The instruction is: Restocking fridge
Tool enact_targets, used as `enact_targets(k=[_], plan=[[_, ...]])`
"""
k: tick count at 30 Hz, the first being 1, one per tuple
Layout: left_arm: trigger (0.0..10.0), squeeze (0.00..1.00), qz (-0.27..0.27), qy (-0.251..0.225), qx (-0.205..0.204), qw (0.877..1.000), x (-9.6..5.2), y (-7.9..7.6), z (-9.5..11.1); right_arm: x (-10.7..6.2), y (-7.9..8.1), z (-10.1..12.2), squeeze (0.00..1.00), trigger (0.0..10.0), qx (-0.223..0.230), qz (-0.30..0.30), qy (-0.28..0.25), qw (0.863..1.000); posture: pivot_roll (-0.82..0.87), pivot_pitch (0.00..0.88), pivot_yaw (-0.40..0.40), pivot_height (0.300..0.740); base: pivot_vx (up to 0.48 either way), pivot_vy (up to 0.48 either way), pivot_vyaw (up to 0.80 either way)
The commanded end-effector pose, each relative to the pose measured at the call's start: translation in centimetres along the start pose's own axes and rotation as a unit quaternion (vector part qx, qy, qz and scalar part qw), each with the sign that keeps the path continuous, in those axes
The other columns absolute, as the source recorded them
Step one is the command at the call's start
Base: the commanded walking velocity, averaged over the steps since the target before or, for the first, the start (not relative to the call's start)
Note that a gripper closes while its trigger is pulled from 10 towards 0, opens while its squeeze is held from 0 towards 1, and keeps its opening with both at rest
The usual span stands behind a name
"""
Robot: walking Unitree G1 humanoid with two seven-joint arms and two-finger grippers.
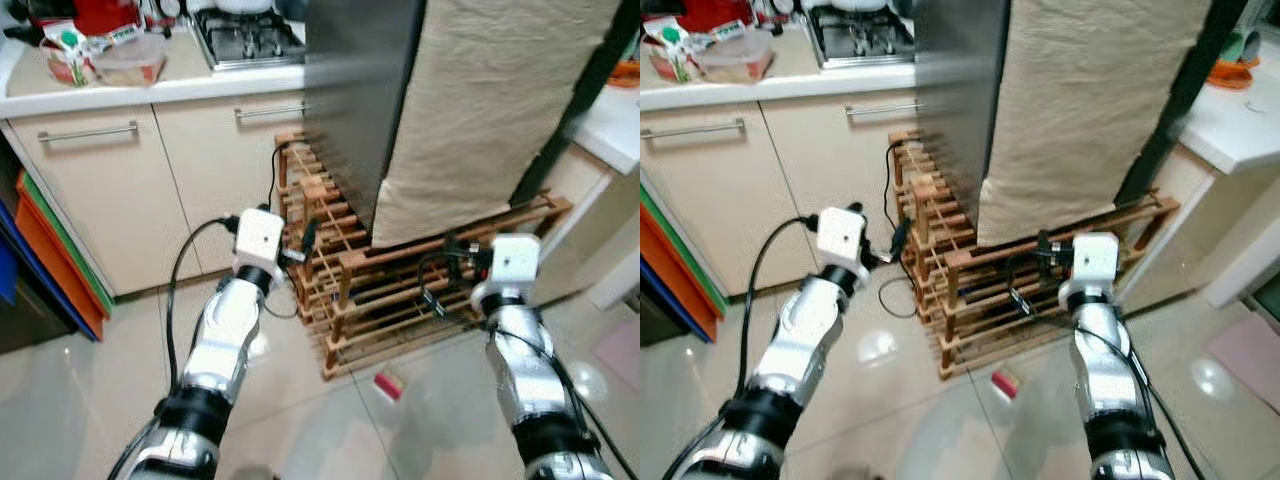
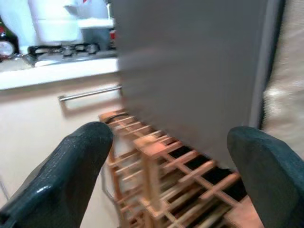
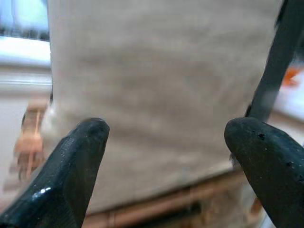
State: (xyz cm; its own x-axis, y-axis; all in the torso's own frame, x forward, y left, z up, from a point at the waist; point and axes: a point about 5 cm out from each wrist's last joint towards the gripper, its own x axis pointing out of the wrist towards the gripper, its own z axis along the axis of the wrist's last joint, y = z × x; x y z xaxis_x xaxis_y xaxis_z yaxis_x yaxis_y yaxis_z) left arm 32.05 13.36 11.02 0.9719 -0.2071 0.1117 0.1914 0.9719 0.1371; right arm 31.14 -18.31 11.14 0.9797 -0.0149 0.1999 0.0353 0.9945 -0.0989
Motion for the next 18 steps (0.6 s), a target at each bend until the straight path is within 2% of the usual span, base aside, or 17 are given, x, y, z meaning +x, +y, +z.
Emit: enact_targets(k=[1, 4, 7, 10, 13, 18], plan=[[10.0, 0.00, 0.001, -0.024, 0.017, 1.000, 0.3, -0.7, 1.3, -0.8, -1.9, -0.4, 0.00, 10.0, -0.003, -0.035, 0.015, 0.999, -0.04, 0.000, -0.047, 0.740, 0.000, 0.000, -0.74], [10.0, 0.00, -0.011, -0.012, 0.014, 1.000, 0.8, -0.6, 2.5, -1.3, -2.5, -0.6, 0.00, 10.0, 0.017, -0.056, 0.028, 0.998, -0.04, 0.000, -0.042, 0.740, 0.000, 0.000, -0.74], [10.0, 0.00, -0.043, -0.041, 0.002, 0.998, 1.0, -0.2, 3.9, -1.8, -2.5, -0.9, 0.00, 10.0, 0.019, -0.061, 0.033, 0.997, -0.04, 0.000, -0.036, 0.740, 0.000, 0.000, -0.74], [10.0, 0.00, -0.050, -0.053, -0.004, 0.997, 1.1, 0.1, 4.4, -2.0, -2.3, -0.9, 0.00, 10.0, 0.018, -0.062, 0.034, 0.997, -0.05, 0.000, -0.029, 0.740, 0.000, 0.000, -0.74], [10.0, 0.00, -0.065, -0.065, -0.018, 0.996, 1.1, 0.5, 4.8, -2.1, -1.8, -0.6, 0.00, 10.0, 0.018, -0.054, 0.027, 0.998, -0.05, 0.000, -0.020, 0.740, 0.377, 0.283, -0.60], [10.0, 0.00, -0.099, -0.069, -0.005, 0.993, 0.9, -0.4, 5.3, -1.9, -1.9, -0.3, 0.00, 10.0, 0.014, -0.057, 0.023, 0.998, -0.05, 0.000, -0.012, 0.740, 0.367, 0.308, 0.00]])
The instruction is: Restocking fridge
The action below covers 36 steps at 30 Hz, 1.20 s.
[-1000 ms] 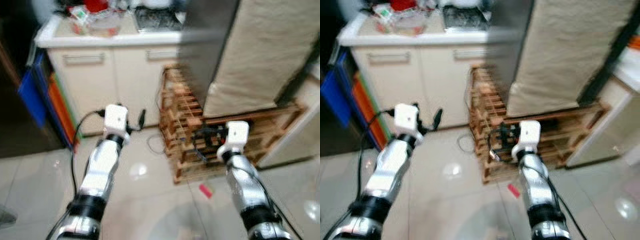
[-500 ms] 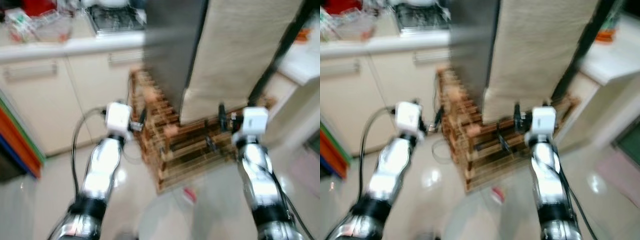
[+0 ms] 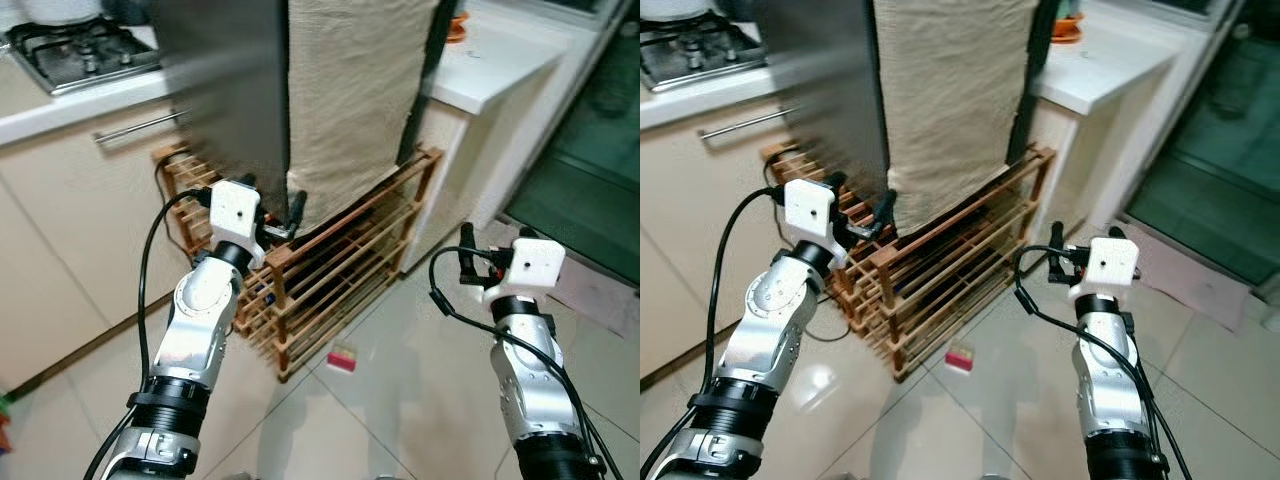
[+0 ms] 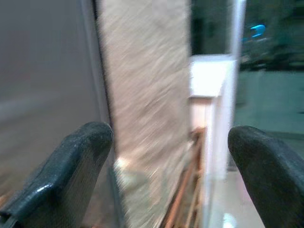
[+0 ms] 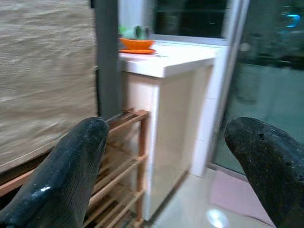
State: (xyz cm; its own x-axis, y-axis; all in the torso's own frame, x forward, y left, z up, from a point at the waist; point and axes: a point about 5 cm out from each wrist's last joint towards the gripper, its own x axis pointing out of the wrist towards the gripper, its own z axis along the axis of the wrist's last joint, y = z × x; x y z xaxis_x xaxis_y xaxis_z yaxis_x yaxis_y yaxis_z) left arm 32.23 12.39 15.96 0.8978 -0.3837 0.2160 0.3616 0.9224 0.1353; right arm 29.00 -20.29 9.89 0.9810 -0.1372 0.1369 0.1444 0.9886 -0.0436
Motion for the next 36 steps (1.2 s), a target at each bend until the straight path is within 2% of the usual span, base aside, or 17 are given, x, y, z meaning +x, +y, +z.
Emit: enact_targets(k=[1, 8, 14, 18, 19, 23, 26, 36], plan=[[10.0, 0.00, -0.017, -0.003, 0.012, 1.000, 0.1, -0.3, 0.4, 0.4, 0.1, 0.8, 0.00, 10.0, -0.004, 0.001, -0.014, 1.000, -0.05, 0.000, -0.009, 0.740, 0.375, 0.300, 0.00], [10.0, 0.00, -0.024, -0.005, 0.004, 1.000, 0.0, -0.5, 0.5, 1.0, 0.3, 1.2, 0.00, 10.0, -0.008, 0.004, -0.020, 1.000, -0.05, 0.000, -0.007, 0.740, 0.401, 0.163, 0.00], [10.0, 0.00, 0.006, 0.003, 0.012, 1.000, 0.5, -0.3, 0.5, 1.5, 0.5, 1.6, 0.00, 10.0, -0.009, 0.010, -0.025, 1.000, -0.05, 0.000, -0.015, 0.740, 0.000, 0.000, 0.00], [10.0, 0.00, 0.019, 0.007, -0.011, 1.000, 0.9, -0.4, 0.4, 1.8, 0.7, 1.7, 0.00, 10.0, -0.010, 0.018, -0.026, 0.999, -0.06, 0.000, -0.023, 0.740, 0.000, 0.000, 0.00], [10.0, 0.00, 0.022, 0.013, -0.022, 0.999, 1.1, -0.5, 0.2, 1.9, 0.6, 1.8, 0.00, 10.0, -0.011, 0.019, -0.026, 0.999, -0.06, 0.000, -0.026, 0.740, 0.000, 0.000, 0.00], [10.0, 0.00, 0.008, 0.021, -0.023, 0.999, 2.2, -1.6, 0.1, 2.1, 0.5, 1.8, 0.00, 10.0, -0.011, 0.021, -0.023, 0.999, -0.06, 0.000, -0.035, 0.740, 0.000, 0.000, 0.00], [10.0, 0.00, 0.006, 0.031, -0.023, 0.999, 2.8, -1.9, 0.0, 2.1, 0.5, 1.8, 0.00, 10.0, -0.012, 0.025, -0.020, 0.999, -0.07, 0.000, -0.040, 0.740, 0.000, 0.000, 0.00], [10.0, 0.00, 0.039, 0.050, -0.012, 0.998, 5.0, -1.0, 0.1, 1.6, 0.0, 1.5, 0.00, 10.0, -0.016, 0.022, -0.013, 1.000, -0.10, 0.000, -0.040, 0.740, 0.000, 0.000, 0.00]])
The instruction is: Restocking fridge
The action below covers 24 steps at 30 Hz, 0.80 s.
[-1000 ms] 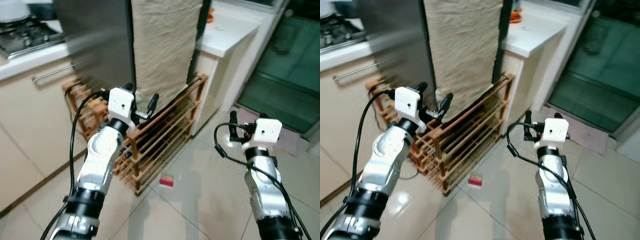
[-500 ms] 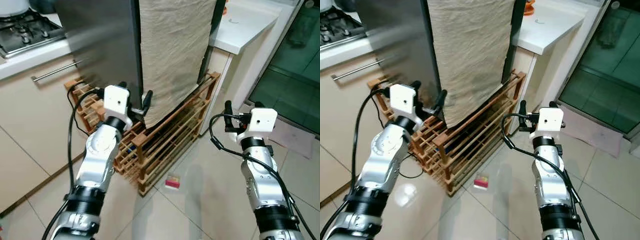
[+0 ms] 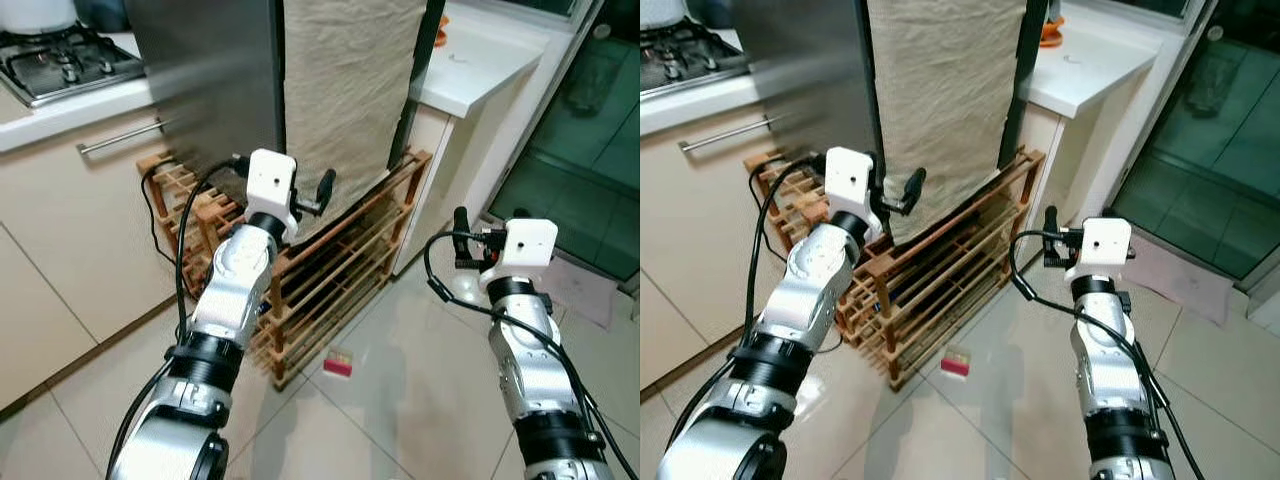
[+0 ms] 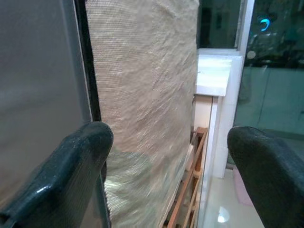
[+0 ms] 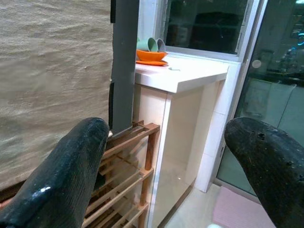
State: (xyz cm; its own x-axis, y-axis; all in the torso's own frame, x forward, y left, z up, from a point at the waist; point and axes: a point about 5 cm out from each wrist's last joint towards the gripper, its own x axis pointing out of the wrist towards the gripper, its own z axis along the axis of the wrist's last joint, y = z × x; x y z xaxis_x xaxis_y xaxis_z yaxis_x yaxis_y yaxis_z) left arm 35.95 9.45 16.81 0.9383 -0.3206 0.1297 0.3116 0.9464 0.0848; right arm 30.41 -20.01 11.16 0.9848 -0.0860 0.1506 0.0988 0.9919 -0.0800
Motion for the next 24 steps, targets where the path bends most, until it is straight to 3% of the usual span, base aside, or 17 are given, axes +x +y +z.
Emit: enact_targets(k=[1, 7, 8, 11, 12, 13, 15, 16, 17, 19, 24], plan=[[10.0, 0.00, 0.010, 0.004, 0.008, 1.000, 0.6, 0.3, 0.1, 0.0, -0.5, 0.4, 0.00, 10.0, -0.002, -0.003, -0.004, 1.000, -0.10, 0.000, -0.039, 0.740, 0.000, 0.000, 0.00], [10.0, 0.00, 0.005, 0.012, 0.044, 0.999, -0.1, 1.3, -0.6, -0.5, -0.5, 0.4, 0.00, 10.0, 0.002, -0.001, -0.005, 1.000, -0.10, 0.000, -0.033, 0.740, 0.000, 0.000, 0.00], [10.0, 0.00, -0.022, -0.019, 0.024, 0.999, -2.2, 1.6, -0.7, -0.9, -0.5, 0.5, 0.00, 10.0, 0.005, -0.007, -0.005, 1.000, -0.09, 0.000, -0.030, 0.740, 0.000, 0.000, 0.00], [10.0, 0.00, -0.042, -0.046, 0.008, 0.998, -4.4, 1.8, -0.7, -1.6, -0.6, 0.8, 0.00, 10.0, 0.010, -0.015, -0.007, 1.000, -0.07, 0.000, -0.022, 0.740, 0.000, 0.000, 0.00], [10.0, 0.00, -0.038, -0.039, 0.020, 0.998, -6.9, 2.5, -1.3, -3.1, -0.5, 1.2, 0.00, 10.0, 0.003, -0.006, -0.005, 1.000, -0.06, 0.000, -0.020, 0.740, 0.000, 0.000, 0.00], [10.0, 0.00, -0.034, -0.030, 0.018, 0.999, -8.3, 2.9, -1.6, -4.0, -0.5, 1.3, 0.00, 10.0, 0.004, 0.000, 0.003, 1.000, -0.05, 0.000, -0.016, 0.740, 0.000, 0.000, 0.00], [10.0, 0.00, -0.029, -0.012, 0.007, 0.999, -10.1, 3.2, -2.2, -5.2, -0.6, 1.2, 0.00, 10.0, 0.007, 0.009, 0.016, 1.000, -0.05, 0.000, -0.012, 0.740, 0.000, 0.000, 0.00], [10.0, 0.00, -0.029, -0.012, 0.007, 0.999, -10.1, 3.2, -2.2, -5.2, -0.6, 1.2, 0.00, 10.0, 0.007, 0.009, 0.016, 1.000, -0.05, 0.000, -0.012, 0.740, 0.000, 0.000, 0.00], [10.0, 0.00, -0.027, 0.006, 0.009, 1.000, -11.8, 3.1, -3.0, -6.4, -0.4, 1.4, 0.00, 10.0, 0.031, 0.033, 0.016, 0.999, -0.04, 0.000, -0.014, 0.740, 0.000, 0.000, 0.00], [10.0, 0.00, -0.026, 0.019, 0.019, 0.999, -13.3, 2.6, -3.5, -7.3, -0.6, 1.5, 0.00, 10.0, 0.043, 0.047, 0.011, 0.998, -0.03, 0.000, -0.018, 0.740, 0.000, 0.000, 0.00], [10.0, 0.00, 0.037, -0.022, 0.027, 0.999, -11.8, 2.4, -1.5, -7.2, -1.1, 1.1, 0.00, 10.0, 0.004, 0.001, 0.010, 1.000, -0.02, 0.000, -0.016, 0.740, 0.000, 0.000, 0.00]])
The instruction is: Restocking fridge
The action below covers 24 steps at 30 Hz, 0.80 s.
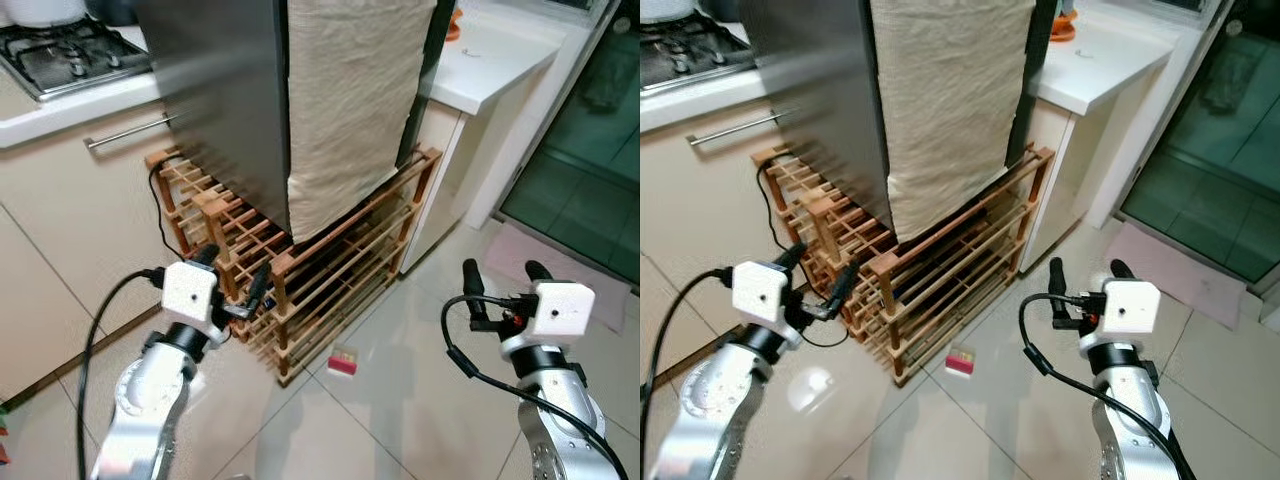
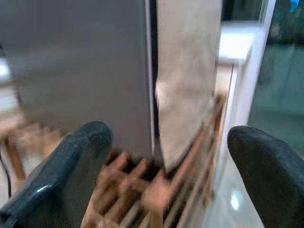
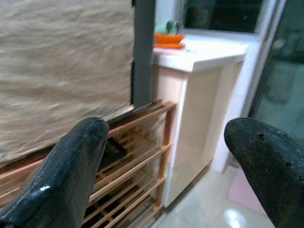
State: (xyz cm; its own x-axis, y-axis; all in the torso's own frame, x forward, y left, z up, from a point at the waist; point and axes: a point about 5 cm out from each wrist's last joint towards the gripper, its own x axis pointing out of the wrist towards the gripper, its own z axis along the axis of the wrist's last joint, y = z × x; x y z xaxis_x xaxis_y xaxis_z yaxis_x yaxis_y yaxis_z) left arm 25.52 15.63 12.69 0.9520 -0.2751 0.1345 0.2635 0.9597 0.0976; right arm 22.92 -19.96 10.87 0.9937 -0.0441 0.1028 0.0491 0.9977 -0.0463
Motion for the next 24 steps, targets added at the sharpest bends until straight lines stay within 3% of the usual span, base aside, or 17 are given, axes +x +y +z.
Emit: enact_targets(k=[1, 6, 12, 20, 24], plan=[[10.0, 0.00, 0.025, -0.026, 0.016, 0.999, 0.6, 0.3, 1.3, 0.4, -0.5, 0.4, 0.00, 10.0, -0.019, -0.039, -0.016, 0.999, -0.02, 0.000, -0.014, 0.740, 0.270, 0.000, 0.00], [10.0, 0.00, 0.045, -0.029, 0.006, 0.999, 0.8, -0.1, 1.4, 0.5, -0.7, 0.0, 0.00, 10.0, -0.016, -0.071, -0.009, 0.997, -0.01, 0.000, -0.019, 0.740, 0.466, 0.000, 0.00], [10.0, 0.00, 0.032, -0.028, 0.001, 0.999, 1.7, -1.1, 1.4, 1.1, -0.7, -0.2, 0.00, 10.0, -0.017, -0.072, -0.008, 0.997, -0.02, 0.000, -0.025, 0.740, 0.475, 0.000, 0.00], [10.0, 0.00, 0.057, -0.037, -0.009, 0.998, 2.0, -0.8, 1.9, 1.6, -0.9, 0.0, 0.00, 10.0, -0.025, -0.072, -0.014, 0.997, -0.03, 0.000, -0.027, 0.740, 0.465, 0.000, 0.00], [10.0, 0.00, 0.064, -0.039, -0.006, 0.997, 2.2, -0.8, 2.0, 1.8, -1.1, 0.1, 0.00, 10.0, -0.029, -0.066, -0.015, 0.997, -0.03, 0.000, -0.037, 0.740, 0.375, 0.300, 0.00]])
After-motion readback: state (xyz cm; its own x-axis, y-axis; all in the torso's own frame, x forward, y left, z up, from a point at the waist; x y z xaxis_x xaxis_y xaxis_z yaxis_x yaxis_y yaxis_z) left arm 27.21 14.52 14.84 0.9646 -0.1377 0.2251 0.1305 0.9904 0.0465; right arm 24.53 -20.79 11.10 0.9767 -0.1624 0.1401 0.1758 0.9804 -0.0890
